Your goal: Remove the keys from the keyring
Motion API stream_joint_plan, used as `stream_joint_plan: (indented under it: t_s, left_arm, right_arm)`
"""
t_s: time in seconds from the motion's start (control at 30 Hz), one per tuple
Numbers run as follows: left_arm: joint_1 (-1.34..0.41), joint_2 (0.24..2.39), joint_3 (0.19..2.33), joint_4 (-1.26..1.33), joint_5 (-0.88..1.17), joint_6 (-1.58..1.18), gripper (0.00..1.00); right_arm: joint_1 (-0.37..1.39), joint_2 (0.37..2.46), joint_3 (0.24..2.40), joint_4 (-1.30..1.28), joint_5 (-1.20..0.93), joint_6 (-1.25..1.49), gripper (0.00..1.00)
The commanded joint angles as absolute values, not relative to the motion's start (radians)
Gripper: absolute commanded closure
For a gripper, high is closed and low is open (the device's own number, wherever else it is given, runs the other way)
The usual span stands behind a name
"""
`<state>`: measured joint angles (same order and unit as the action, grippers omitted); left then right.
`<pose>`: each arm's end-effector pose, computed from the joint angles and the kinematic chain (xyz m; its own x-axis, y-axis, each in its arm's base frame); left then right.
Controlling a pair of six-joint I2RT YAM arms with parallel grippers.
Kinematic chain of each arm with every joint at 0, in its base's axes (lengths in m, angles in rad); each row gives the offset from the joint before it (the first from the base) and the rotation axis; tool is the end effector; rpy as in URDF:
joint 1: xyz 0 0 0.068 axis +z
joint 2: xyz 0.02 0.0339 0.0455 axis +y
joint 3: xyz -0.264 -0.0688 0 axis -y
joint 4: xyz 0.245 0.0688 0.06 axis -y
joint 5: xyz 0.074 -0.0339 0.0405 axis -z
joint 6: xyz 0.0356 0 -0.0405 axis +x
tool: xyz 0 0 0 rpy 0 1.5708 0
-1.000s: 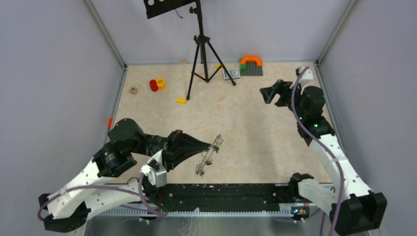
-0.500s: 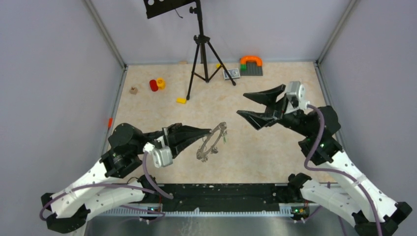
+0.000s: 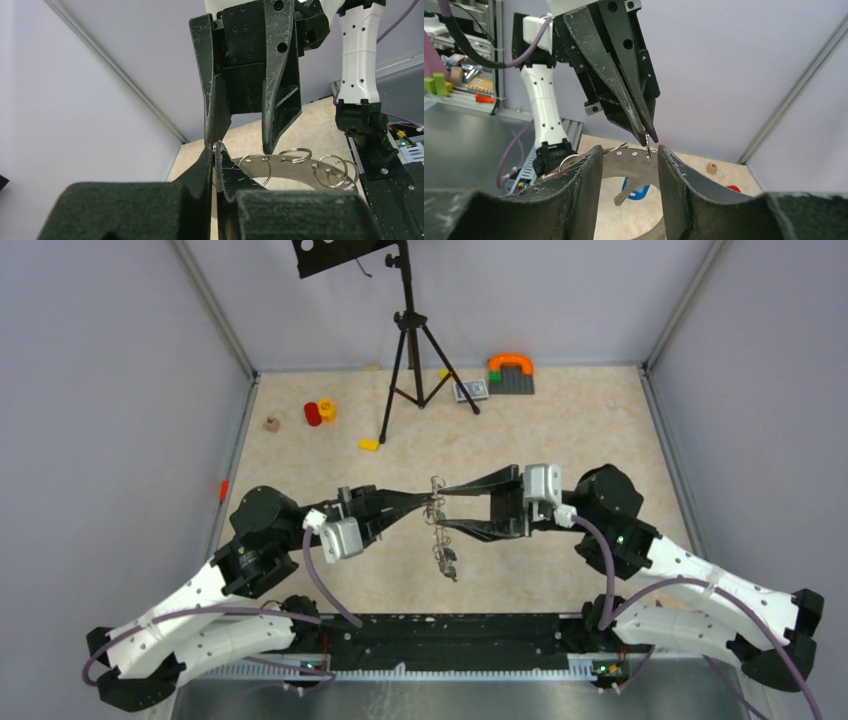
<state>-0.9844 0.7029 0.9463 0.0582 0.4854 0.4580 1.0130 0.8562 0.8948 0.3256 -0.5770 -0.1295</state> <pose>0.0651 -0.1280 0.4328 0.5822 -0.1696 -0.7952 0.8092 0.2156 0.5465 0.0823 0.1685 0.4193 0.3136 0.2982 -0.9015 -0.9483 0.0501 -0.3134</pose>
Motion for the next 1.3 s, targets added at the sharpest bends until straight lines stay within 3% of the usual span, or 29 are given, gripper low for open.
stream_joint_plan:
  t_s: [0.0, 0.17, 0.5, 0.73, 0.83, 0.9, 1.0, 1.07, 1.27]
  left_arm:
    - [-0.984, 0.696, 0.988, 0.115, 0.482, 0.448, 1.00]
    - [-0.985, 0.688, 0.988, 0.103, 0.501, 0.459, 1.00]
    - [-0.984, 0.688, 0.990, 0.094, 0.512, 0.474, 1.00]
    - [-0.984, 0.680, 0.991, 0.094, 0.509, 0.479, 0.99]
    - [-0.984, 0.675, 0.984, 0.098, 0.514, 0.473, 0.71]
    - [-0.984, 0.666, 0.974, 0.102, 0.531, 0.466, 0.46]
    - [-0.984, 0.646, 0.958, 0.092, 0.584, 0.465, 0.22]
    - [-0.985, 0.630, 0.947, 0.086, 0.611, 0.456, 0.13]
    - [-0.984, 0.581, 0.926, 0.070, 0.650, 0.399, 0.07]
  right_arm:
    - [1.040, 0.874, 0.959, 0.364, -0.534, -0.202, 0.57]
    - [1.043, 0.892, 0.965, 0.372, -0.540, -0.191, 0.66]
    - [1.051, 0.904, 0.977, 0.360, -0.544, -0.147, 0.99]
    - [1.051, 0.898, 0.979, 0.321, -0.503, -0.141, 1.00]
    - [1.051, 0.886, 0.978, 0.318, -0.478, -0.153, 1.00]
    - [1.051, 0.877, 0.987, 0.302, -0.460, -0.172, 1.00]
    - [1.051, 0.866, 1.002, 0.279, -0.433, -0.195, 1.00]
    - [1.051, 0.850, 1.003, 0.274, -0.424, -0.206, 1.00]
    - [1.050, 0.809, 1.006, 0.244, -0.422, -0.221, 1.00]
